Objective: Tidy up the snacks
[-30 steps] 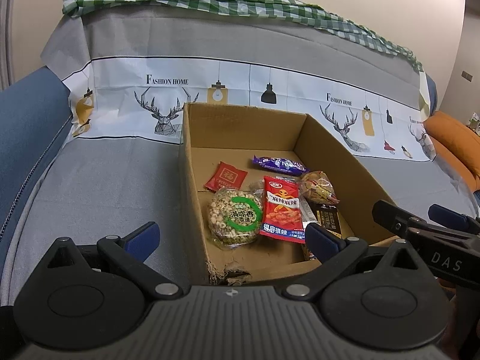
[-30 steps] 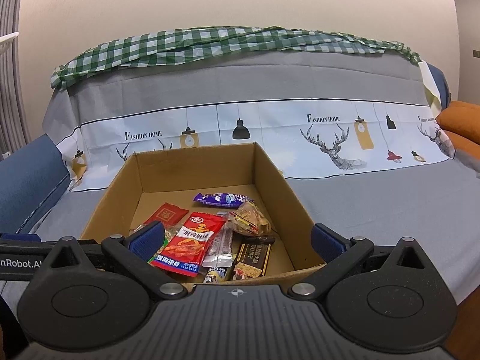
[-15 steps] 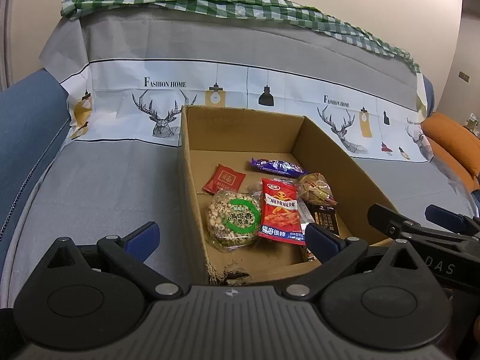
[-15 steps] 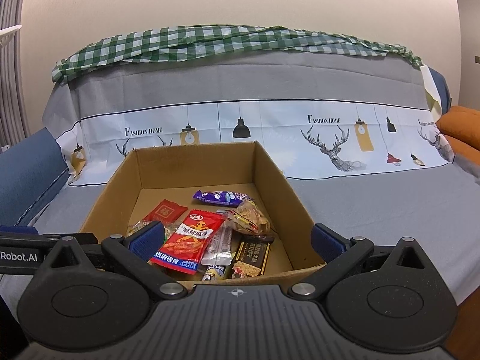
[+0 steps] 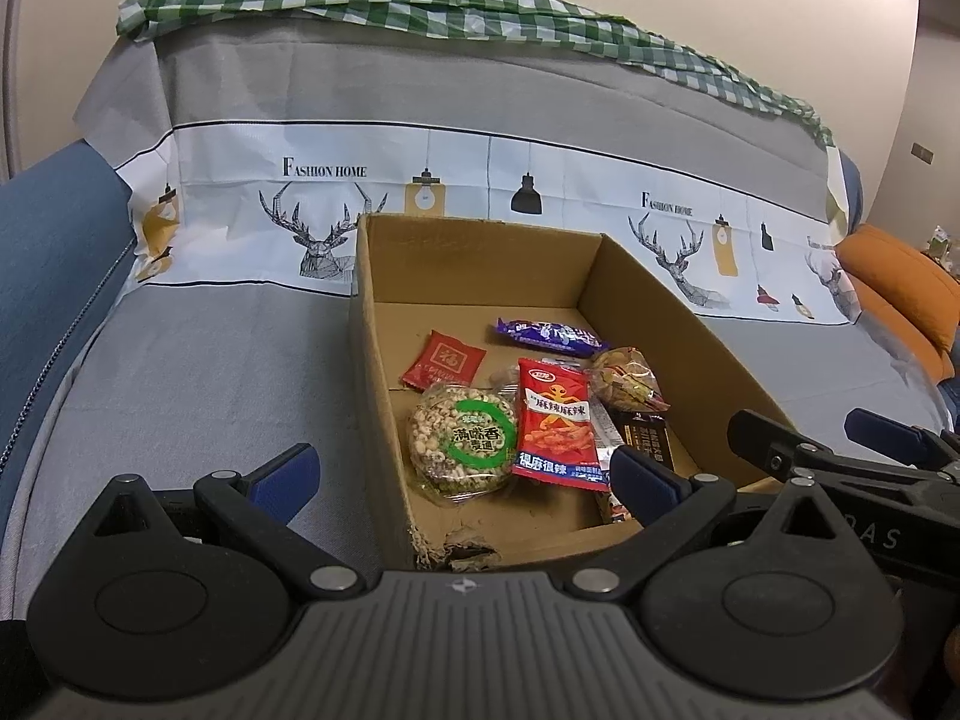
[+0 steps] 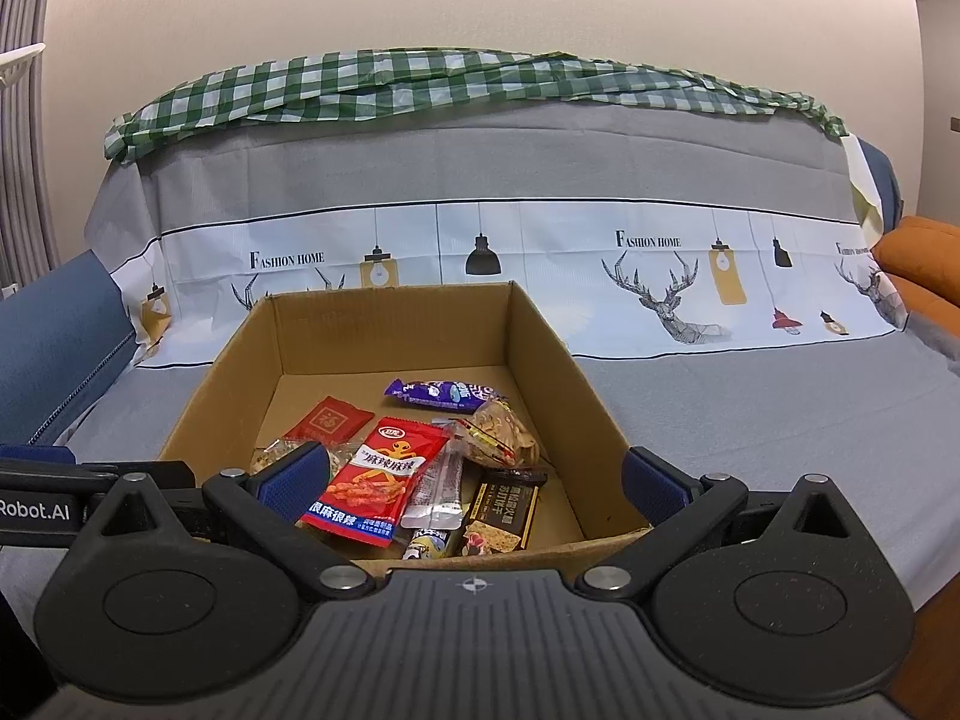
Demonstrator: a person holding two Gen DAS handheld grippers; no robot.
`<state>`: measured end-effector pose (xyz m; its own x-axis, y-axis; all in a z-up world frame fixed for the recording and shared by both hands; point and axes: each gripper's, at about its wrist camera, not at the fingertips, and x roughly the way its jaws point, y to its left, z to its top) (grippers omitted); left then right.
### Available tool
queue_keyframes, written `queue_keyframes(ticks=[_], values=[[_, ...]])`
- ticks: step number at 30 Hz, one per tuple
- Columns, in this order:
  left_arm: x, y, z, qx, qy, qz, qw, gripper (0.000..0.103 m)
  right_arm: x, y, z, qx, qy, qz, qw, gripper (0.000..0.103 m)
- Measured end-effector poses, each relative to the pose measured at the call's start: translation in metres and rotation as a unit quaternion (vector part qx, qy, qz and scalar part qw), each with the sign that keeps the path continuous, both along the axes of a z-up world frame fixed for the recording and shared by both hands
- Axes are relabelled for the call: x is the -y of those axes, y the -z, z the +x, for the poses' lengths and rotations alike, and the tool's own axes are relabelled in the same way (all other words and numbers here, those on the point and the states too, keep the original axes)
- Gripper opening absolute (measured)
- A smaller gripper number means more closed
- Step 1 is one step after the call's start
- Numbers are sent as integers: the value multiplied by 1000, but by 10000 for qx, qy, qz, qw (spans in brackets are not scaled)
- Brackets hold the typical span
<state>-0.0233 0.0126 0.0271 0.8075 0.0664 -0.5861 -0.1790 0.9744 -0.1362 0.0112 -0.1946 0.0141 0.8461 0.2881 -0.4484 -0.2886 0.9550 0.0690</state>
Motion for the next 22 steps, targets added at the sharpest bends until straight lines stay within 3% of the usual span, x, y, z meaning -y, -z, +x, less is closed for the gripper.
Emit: queue_keyframes(ticks=[18, 22], values=[[-1, 0, -2, 89, 104, 10, 9999, 103, 0, 0, 1, 3, -7, -20, 10000, 102], [2, 0, -7, 234, 202, 160, 9994, 103, -1, 0, 0, 3, -6, -23, 10000, 102]])
